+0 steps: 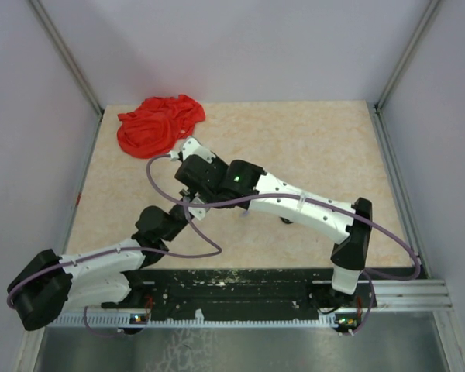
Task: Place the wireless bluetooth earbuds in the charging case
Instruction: Place the earbud at the center of the board.
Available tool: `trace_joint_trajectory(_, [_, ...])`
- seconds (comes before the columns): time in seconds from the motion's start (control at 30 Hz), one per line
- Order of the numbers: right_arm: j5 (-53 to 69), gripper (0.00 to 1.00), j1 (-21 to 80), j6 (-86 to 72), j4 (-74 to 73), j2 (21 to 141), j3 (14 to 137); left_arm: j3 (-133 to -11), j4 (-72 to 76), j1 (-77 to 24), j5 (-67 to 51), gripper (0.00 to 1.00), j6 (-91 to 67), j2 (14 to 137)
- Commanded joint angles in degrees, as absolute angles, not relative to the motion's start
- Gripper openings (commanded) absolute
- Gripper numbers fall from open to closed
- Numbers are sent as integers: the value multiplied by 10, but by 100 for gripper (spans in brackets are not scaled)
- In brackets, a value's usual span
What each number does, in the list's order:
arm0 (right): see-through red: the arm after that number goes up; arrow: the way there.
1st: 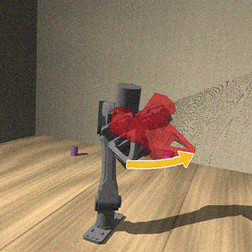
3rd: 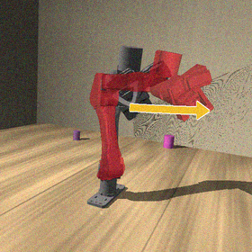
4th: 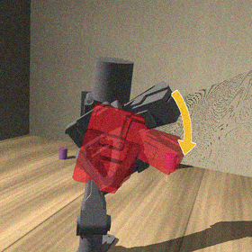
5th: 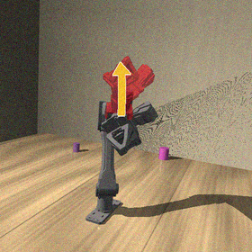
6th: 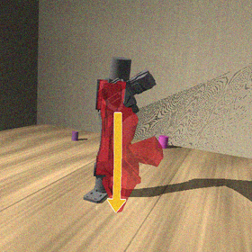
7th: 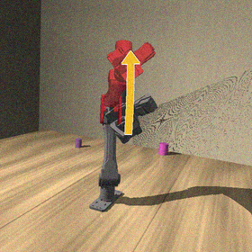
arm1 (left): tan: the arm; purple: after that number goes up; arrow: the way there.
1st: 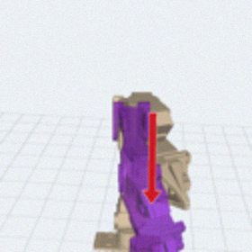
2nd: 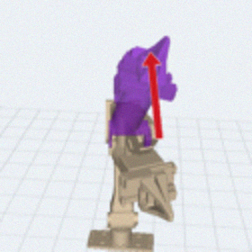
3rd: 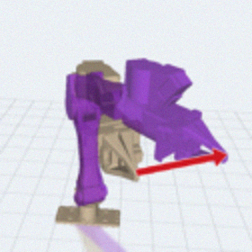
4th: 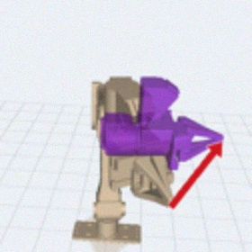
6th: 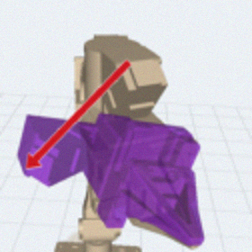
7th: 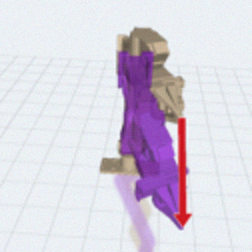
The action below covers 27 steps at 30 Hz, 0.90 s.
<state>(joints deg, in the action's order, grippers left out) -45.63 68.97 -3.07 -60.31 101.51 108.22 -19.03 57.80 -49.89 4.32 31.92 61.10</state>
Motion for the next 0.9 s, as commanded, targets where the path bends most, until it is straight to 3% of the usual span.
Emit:
trace_joint_trajectory(0.0, [-474,8,702,-45,-609,1014,1123,-196,613,-506,51,0,315,612])
trace_joint_trajectory(0.87, [-527,8,708,-43,-613,1047,1134,-198,612,-514,51,0,308,617])
